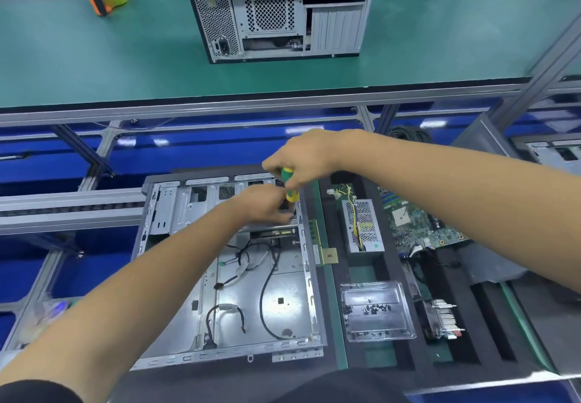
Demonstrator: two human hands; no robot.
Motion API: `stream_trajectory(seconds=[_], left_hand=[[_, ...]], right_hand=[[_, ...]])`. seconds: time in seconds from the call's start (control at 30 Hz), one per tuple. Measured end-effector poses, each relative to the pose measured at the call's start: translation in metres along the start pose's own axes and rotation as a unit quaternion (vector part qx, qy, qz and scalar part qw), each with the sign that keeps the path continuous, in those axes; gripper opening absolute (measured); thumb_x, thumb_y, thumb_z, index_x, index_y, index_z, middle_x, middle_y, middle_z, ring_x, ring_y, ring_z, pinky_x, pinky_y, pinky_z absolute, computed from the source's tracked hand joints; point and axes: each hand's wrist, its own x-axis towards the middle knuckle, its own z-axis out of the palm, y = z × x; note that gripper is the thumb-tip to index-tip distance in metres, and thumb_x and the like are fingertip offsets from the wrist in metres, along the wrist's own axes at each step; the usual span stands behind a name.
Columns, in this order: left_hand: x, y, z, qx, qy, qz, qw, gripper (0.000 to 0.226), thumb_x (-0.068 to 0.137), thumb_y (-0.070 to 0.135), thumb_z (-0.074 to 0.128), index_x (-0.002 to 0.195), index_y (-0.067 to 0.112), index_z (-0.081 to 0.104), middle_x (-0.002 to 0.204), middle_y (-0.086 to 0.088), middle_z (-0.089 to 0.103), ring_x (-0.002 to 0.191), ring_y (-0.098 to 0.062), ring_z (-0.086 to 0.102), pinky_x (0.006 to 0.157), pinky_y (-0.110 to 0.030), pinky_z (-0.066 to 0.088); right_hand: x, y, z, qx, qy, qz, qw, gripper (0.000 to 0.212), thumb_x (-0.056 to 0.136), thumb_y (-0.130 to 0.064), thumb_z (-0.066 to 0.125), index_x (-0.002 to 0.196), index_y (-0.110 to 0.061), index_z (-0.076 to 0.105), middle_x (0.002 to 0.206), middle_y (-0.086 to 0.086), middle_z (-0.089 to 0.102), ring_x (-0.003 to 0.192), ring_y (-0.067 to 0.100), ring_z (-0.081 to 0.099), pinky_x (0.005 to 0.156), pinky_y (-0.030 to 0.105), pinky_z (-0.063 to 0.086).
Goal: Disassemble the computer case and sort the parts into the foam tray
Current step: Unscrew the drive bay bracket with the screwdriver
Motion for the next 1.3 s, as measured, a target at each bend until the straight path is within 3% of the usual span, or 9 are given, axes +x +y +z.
stream_trajectory(seconds=[0.13,0.3,0.43,0.57,0.77,0.87,1.03,1.2,1.3], left_hand=[[0.004,0.004,0.0,0.022,-0.048,-0.012,0.999,0.018,0.082,0.043,0.062,0.074,0.033,0.049,0.066,0.015,0.046,0.063,-0.013,0.046,0.051,-0.026,0.029],[-0.001,0.012,0.007,0.051,-0.027,-0.066,0.996,0.019,0.081,0.042,0.056,0.067,0.037,0.044,0.062,0.015,0.047,0.054,-0.001,0.04,0.047,-0.021,0.023],[-0.001,0.016,0.005,0.048,-0.041,-0.084,0.994,0.009,0.088,0.039,0.054,0.089,0.032,0.06,0.069,0.012,0.056,0.068,-0.016,0.055,0.05,-0.025,0.028],[-0.002,0.026,0.006,0.055,-0.039,-0.108,0.992,0.013,0.094,0.035,0.056,0.101,0.026,0.061,0.087,0.005,0.063,0.086,-0.024,0.063,0.066,-0.031,0.037],[-0.004,0.044,0.008,-0.029,-0.019,-0.213,0.976,0.012,0.086,0.022,0.059,0.083,0.018,0.07,0.091,0.001,0.068,0.085,-0.027,0.065,0.065,-0.031,0.047],[-0.003,0.038,0.006,-0.058,-0.02,-0.202,0.977,0.014,0.087,0.022,0.063,0.075,0.017,0.068,0.087,0.004,0.07,0.087,-0.024,0.066,0.066,-0.031,0.05],[-0.009,0.009,-0.001,-0.128,-0.055,-0.134,0.981,0.013,0.088,0.044,0.077,0.081,0.038,0.067,0.085,0.028,0.067,0.088,-0.002,0.064,0.067,-0.026,0.045],[-0.017,0.001,0.014,-0.221,-0.001,-0.115,0.968,0.02,0.085,0.054,0.076,0.086,0.037,0.065,0.081,0.018,0.072,0.074,-0.004,0.064,0.071,-0.037,0.052],[-0.019,0.004,0.021,-0.229,0.035,-0.117,0.966,0.019,0.089,0.05,0.073,0.088,0.035,0.063,0.086,0.018,0.072,0.081,-0.006,0.066,0.08,-0.043,0.055]], right_hand=[[-0.002,0.001,-0.003,0.032,0.006,-0.019,0.999,0.031,0.075,-0.006,0.056,0.093,-0.031,0.061,0.087,-0.012,0.049,0.078,0.005,0.048,0.055,0.028,0.023],[-0.002,0.006,-0.01,0.051,0.033,-0.022,0.998,0.035,0.066,-0.008,0.049,0.087,-0.034,0.061,0.086,-0.012,0.047,0.076,-0.002,0.046,0.055,0.03,0.026],[-0.004,0.01,-0.011,0.046,0.016,-0.001,0.999,0.032,0.069,-0.007,0.052,0.087,-0.032,0.063,0.094,-0.01,0.062,0.085,0.013,0.056,0.06,0.033,0.037],[-0.007,0.011,-0.01,0.069,0.021,0.009,0.997,0.032,0.072,-0.006,0.053,0.088,-0.032,0.062,0.098,-0.013,0.064,0.088,0.012,0.057,0.065,0.036,0.044],[-0.01,0.01,-0.012,0.057,0.026,0.027,0.998,0.033,0.073,-0.008,0.051,0.089,-0.035,0.06,0.097,-0.015,0.064,0.08,0.002,0.054,0.056,0.03,0.032],[-0.009,0.011,-0.011,0.074,0.028,0.032,0.996,0.028,0.076,-0.011,0.055,0.091,-0.035,0.059,0.096,-0.015,0.066,0.084,0.012,0.06,0.059,0.032,0.039],[-0.007,0.015,-0.008,0.091,0.035,0.034,0.995,0.015,0.082,-0.02,0.06,0.089,-0.032,0.055,0.077,-0.014,0.061,0.071,0.005,0.053,0.056,0.031,0.03],[0.0,0.02,-0.005,0.098,0.035,0.035,0.994,0.01,0.084,-0.025,0.062,0.086,-0.03,0.053,0.069,-0.013,0.059,0.065,0.006,0.051,0.057,0.032,0.032],[0.004,0.021,-0.005,0.116,0.026,0.032,0.992,0.01,0.085,-0.024,0.062,0.084,-0.029,0.053,0.074,-0.007,0.061,0.066,0.013,0.054,0.057,0.034,0.037]])
